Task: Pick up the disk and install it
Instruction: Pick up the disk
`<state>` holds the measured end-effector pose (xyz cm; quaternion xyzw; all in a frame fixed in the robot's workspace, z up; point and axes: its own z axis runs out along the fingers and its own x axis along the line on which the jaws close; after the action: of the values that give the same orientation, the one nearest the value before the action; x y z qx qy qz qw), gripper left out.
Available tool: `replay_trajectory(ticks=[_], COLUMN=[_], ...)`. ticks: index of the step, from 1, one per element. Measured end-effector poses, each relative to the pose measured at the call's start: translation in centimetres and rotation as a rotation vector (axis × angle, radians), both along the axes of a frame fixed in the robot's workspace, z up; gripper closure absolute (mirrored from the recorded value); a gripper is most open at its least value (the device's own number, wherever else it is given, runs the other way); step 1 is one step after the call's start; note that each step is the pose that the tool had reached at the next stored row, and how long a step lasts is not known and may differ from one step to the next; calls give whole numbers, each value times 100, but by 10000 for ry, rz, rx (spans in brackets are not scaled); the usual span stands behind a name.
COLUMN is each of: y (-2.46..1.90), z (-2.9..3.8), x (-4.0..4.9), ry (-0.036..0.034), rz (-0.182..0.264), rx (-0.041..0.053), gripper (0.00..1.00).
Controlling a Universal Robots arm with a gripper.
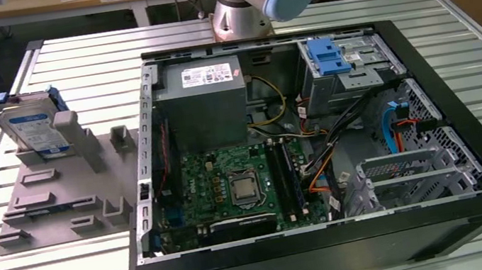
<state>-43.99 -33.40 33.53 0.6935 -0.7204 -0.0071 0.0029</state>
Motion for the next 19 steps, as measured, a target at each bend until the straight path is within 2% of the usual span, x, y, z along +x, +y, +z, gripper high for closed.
replay_trajectory(ticks=[8,19], y=[35,37], z=[-46,-198], x=[-28,-27], ry=[-1,-1], rz=[0,-1], rx=[0,4], gripper=[34,34])
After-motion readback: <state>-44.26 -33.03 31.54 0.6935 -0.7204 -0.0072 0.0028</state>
